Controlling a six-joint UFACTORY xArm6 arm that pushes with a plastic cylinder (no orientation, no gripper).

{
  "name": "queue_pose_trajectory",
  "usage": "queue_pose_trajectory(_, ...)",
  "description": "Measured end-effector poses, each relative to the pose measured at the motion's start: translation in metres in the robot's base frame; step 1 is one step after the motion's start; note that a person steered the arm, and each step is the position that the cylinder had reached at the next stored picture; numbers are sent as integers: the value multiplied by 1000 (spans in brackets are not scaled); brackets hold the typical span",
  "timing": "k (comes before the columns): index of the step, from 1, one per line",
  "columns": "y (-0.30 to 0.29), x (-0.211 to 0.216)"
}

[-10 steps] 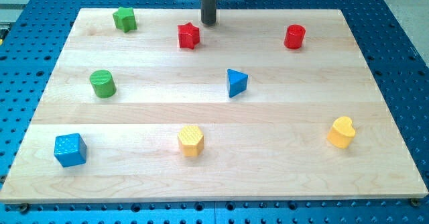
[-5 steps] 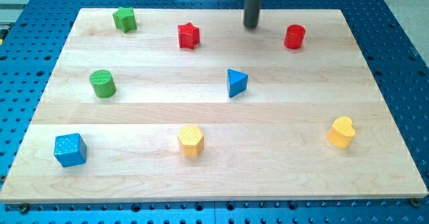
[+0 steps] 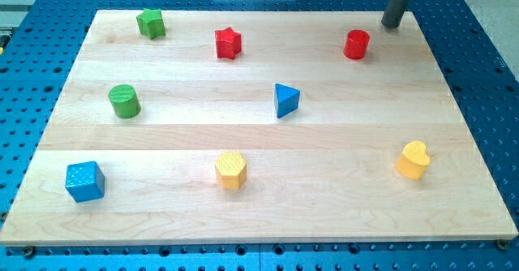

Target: Move the yellow heart into the blue triangle

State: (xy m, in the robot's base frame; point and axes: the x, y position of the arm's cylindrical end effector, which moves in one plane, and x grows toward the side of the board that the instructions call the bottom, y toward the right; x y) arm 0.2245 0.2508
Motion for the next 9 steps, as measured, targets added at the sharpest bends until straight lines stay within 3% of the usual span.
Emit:
queue_pose_trajectory(2,56,126)
queue_pose_trajectory(4,55,277)
queue_pose_trajectory(5,15,326)
queue_pose_trajectory(6,-63,319)
queue_pose_trajectory(9,-120,218)
